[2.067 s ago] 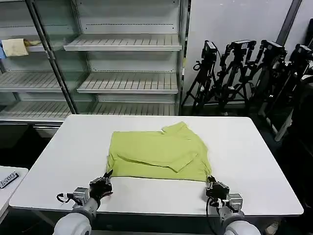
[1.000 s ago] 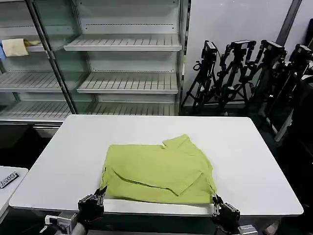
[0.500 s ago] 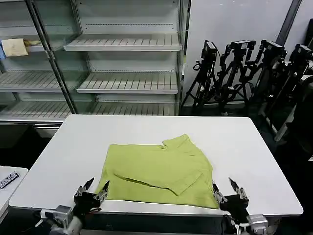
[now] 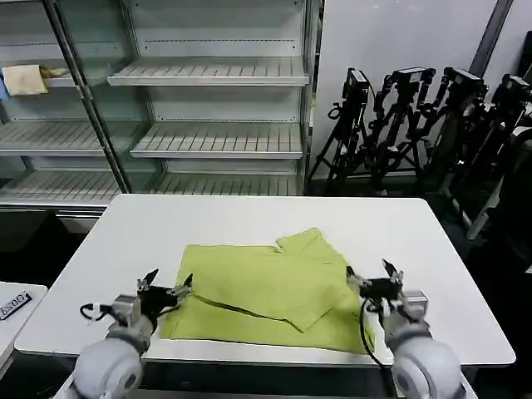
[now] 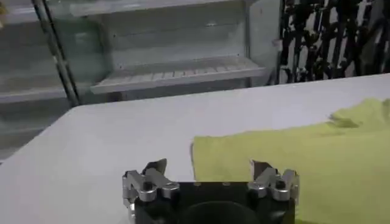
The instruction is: Fold and organize the clothes.
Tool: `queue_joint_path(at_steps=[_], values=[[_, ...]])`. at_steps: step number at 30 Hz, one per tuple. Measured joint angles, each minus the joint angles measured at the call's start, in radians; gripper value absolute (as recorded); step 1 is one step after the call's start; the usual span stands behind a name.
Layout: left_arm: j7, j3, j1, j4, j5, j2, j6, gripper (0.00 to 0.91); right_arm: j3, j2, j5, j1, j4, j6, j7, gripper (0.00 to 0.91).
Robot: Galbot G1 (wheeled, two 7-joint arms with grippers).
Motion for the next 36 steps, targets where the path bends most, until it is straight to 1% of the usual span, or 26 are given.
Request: queue_joint_path(at_steps=[6,13,19,24,25,26,27,28,29,30,31,32,36], values=[[-0.013,0.084,-0.145,0.113,-0.031,-0.009,0.021,0.907,-0.084,0.032,0.025,0.168,-0.157,-0.009,0.003,0.907],[-0.016,0.165,-0.283,0.236,-0.047,-0.026,0.027,0.907,-0.165,0.078,0.044,0.326,-0.331,-0.015,-0.008,0.907],[-0.014,0.215,-0.377,0.332,-0.056,-0.045,0.029,0.907,-0.200,0.121,0.053,0.415,-0.459,-0.017,-0.016,0.907],[-0.008,0.240,-0.423,0.395,-0.060,-0.057,0.029,0.907,-0.225,0.155,0.059,0.449,-0.545,-0.019,-0.022,0.907],[-0.004,0.245,-0.428,0.404,-0.061,-0.058,0.031,0.907,-0.229,0.159,0.060,0.454,-0.556,-0.019,-0.024,0.877],[-0.002,0.249,-0.432,0.411,-0.061,-0.058,0.033,0.907,-0.234,0.163,0.062,0.458,-0.566,-0.019,-0.025,0.826],[-0.001,0.252,-0.437,0.417,-0.062,-0.058,0.035,0.816,-0.237,0.166,0.064,0.461,-0.575,-0.020,-0.025,0.705],[0.001,0.254,-0.440,0.421,-0.064,-0.058,0.036,0.655,-0.239,0.169,0.065,0.464,-0.583,-0.020,-0.026,0.584],[0.004,0.256,-0.442,0.425,-0.067,-0.058,0.037,0.242,-0.240,0.171,0.068,0.466,-0.589,-0.020,-0.027,0.232],[0.006,0.258,-0.444,0.430,-0.068,-0.058,0.037,0.171,-0.242,0.173,0.070,0.467,-0.595,-0.020,-0.026,0.101],[0.009,0.259,-0.446,0.432,-0.068,-0.058,0.037,0.091,-0.242,0.174,0.073,0.467,-0.599,-0.020,-0.026,0.000],[0.011,0.260,-0.446,0.435,-0.068,-0.057,0.036,0.050,-0.243,0.175,0.075,0.467,-0.604,-0.020,-0.025,0.000],[0.021,0.261,-0.446,0.443,-0.069,-0.054,0.032,0.020,-0.248,0.175,0.083,0.465,-0.612,-0.020,-0.022,0.000]])
